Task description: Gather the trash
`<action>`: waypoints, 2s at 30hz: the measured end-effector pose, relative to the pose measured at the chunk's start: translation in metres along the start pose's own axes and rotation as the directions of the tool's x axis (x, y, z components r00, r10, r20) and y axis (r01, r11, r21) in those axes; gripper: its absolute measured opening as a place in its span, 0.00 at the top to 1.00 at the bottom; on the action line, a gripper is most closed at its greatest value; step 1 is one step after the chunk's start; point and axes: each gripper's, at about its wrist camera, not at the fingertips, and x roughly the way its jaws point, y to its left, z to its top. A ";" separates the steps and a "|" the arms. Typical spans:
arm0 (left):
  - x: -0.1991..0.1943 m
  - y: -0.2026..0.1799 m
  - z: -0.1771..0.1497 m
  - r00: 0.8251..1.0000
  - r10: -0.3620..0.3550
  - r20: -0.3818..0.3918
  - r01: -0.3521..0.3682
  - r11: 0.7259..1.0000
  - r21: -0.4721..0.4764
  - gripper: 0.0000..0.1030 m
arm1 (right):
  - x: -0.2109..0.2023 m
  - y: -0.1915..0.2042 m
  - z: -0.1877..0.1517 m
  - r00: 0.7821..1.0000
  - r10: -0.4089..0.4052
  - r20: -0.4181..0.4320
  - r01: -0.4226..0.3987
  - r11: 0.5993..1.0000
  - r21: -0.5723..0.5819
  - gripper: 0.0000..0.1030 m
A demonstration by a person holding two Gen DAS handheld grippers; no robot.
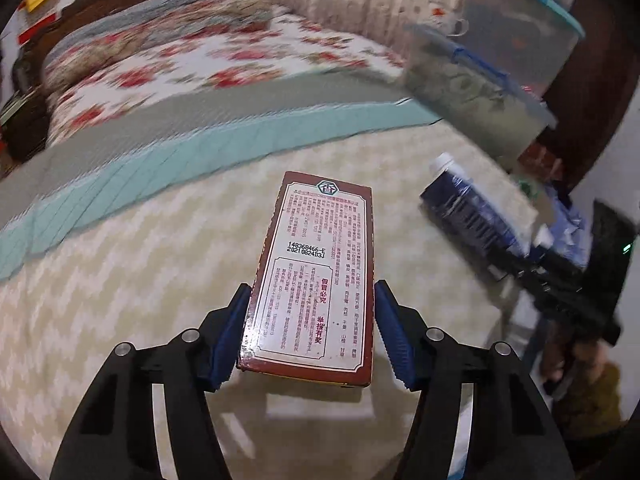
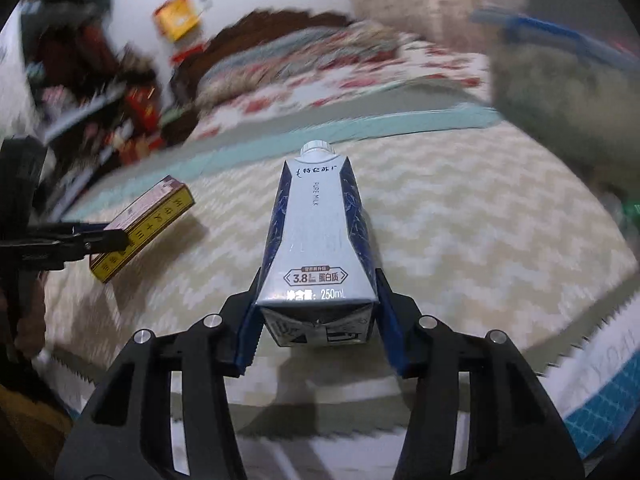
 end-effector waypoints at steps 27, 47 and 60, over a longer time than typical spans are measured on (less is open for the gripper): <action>0.250 -0.405 0.183 0.912 -0.343 -0.226 0.405 0.845 0.349 0.39 | -0.113 -0.311 -0.002 0.866 -0.488 0.107 0.350 0.746 0.567 0.43; 0.190 -0.324 0.138 0.968 -0.224 -0.108 0.247 0.916 0.315 0.18 | -0.144 -0.244 -0.048 0.862 -0.472 0.183 0.284 0.750 0.598 0.22; 0.102 -0.258 0.068 0.997 -0.074 -0.021 0.076 0.923 0.376 0.14 | -0.133 -0.155 -0.066 0.914 -0.355 0.198 0.158 0.759 0.632 0.19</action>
